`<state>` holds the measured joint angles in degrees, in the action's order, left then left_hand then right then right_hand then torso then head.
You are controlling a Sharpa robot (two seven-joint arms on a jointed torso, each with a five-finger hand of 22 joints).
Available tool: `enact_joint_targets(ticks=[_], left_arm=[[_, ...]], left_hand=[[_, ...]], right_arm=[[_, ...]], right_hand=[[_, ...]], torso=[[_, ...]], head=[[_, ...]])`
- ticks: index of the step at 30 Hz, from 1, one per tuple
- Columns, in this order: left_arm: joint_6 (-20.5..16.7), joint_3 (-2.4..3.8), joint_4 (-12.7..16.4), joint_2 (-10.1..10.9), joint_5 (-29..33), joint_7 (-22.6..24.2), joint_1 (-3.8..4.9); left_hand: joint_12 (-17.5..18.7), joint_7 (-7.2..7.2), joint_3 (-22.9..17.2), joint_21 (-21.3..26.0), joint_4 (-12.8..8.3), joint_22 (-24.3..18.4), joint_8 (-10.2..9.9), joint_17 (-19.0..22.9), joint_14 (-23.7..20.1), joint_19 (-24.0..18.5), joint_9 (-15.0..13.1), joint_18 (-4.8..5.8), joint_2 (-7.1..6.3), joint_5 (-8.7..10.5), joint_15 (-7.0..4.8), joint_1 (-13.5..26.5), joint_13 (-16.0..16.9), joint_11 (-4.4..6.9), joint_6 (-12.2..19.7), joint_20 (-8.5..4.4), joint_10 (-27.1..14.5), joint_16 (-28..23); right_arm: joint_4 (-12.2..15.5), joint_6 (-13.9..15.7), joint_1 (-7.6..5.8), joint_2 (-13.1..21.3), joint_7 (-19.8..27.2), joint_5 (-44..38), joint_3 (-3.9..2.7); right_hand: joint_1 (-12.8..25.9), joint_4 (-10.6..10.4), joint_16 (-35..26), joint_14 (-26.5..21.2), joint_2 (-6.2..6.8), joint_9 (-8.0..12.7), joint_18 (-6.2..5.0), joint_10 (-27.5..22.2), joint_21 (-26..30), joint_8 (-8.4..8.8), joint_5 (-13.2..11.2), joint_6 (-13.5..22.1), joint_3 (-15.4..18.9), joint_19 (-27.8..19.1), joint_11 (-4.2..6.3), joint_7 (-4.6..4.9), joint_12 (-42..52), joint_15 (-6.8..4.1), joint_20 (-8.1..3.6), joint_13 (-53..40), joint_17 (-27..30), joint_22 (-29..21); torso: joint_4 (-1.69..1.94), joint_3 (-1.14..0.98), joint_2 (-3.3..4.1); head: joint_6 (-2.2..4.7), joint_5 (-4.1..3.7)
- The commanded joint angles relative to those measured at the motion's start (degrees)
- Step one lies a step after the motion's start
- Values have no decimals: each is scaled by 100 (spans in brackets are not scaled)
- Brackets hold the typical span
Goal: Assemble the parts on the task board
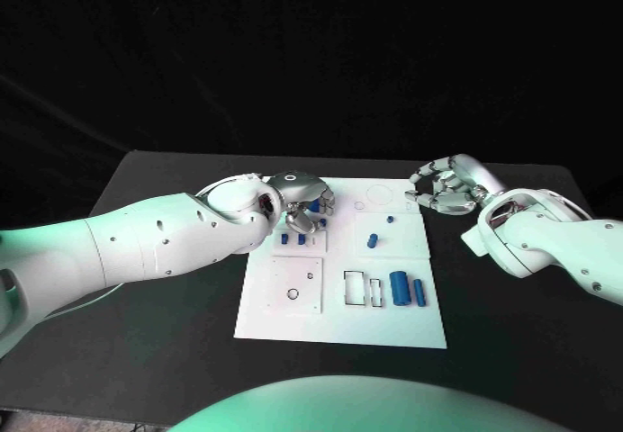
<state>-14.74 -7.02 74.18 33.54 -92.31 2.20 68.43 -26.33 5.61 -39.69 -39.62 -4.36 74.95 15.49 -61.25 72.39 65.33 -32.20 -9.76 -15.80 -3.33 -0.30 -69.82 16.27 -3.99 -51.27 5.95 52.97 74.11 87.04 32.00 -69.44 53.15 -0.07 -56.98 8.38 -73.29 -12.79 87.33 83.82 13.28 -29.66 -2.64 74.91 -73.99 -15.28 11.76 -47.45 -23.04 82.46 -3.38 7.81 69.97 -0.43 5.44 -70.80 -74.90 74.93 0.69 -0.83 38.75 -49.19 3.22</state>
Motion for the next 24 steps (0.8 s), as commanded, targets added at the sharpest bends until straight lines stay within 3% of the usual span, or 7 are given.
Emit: enact_joint_targets(ticks=[1, 10, 24], left_arm=[[165, 4, -21, -43, -226, -86, 0], [419, 10, -129, -143, -225, -188, 2], [585, 13, -352, -293, -205, -245, 2]], left_hand=[[48, 17, -34, -35, 3, 349, -28, 13, 13, 30, 8, 118, 68, 25, -4, -4, -28, 3, -70, -2, 34, 27], [157, 62, -182, -458, 3, 445, -39, -166, 187, 196, 45, 173, 178, 33, -10, -49, -161, 16, -284, -12, 262, 251], [345, 85, -244, -774, -13, 498, -108, -283, 306, 308, 83, 211, 173, 39, -28, -52, -289, 28, -309, -28, 383, 395]], right_arm=[[9, -13, 3, -4, 54, -21, 0], [13, -18, 3, -8, 48, -21, 0], [16, -28, 3, -22, 44, -21, -1]], right_hand=[[29, 3, -27, 458, 21, -5, -97, -39, 26, -12, 33, 39, -39, -33, 19, 12, -20, -39, -9, 5, -988, 816], [29, 3, -27, 458, 21, -5, -97, -39, 26, -12, 33, 39, -39, -33, 19, 12, -20, -39, -9, 5, -988, 816], [45, 2, -25, 461, 23, -5, -95, -28, 21, -15, 31, 43, -46, -27, 19, 12, -16, -39, -10, 3, -993, 818]], torso=[[4, -8, -3], [16, -5, -6], [12, 1, -4]], head=[[-17, -28], [-52, -30], [-65, -52]])
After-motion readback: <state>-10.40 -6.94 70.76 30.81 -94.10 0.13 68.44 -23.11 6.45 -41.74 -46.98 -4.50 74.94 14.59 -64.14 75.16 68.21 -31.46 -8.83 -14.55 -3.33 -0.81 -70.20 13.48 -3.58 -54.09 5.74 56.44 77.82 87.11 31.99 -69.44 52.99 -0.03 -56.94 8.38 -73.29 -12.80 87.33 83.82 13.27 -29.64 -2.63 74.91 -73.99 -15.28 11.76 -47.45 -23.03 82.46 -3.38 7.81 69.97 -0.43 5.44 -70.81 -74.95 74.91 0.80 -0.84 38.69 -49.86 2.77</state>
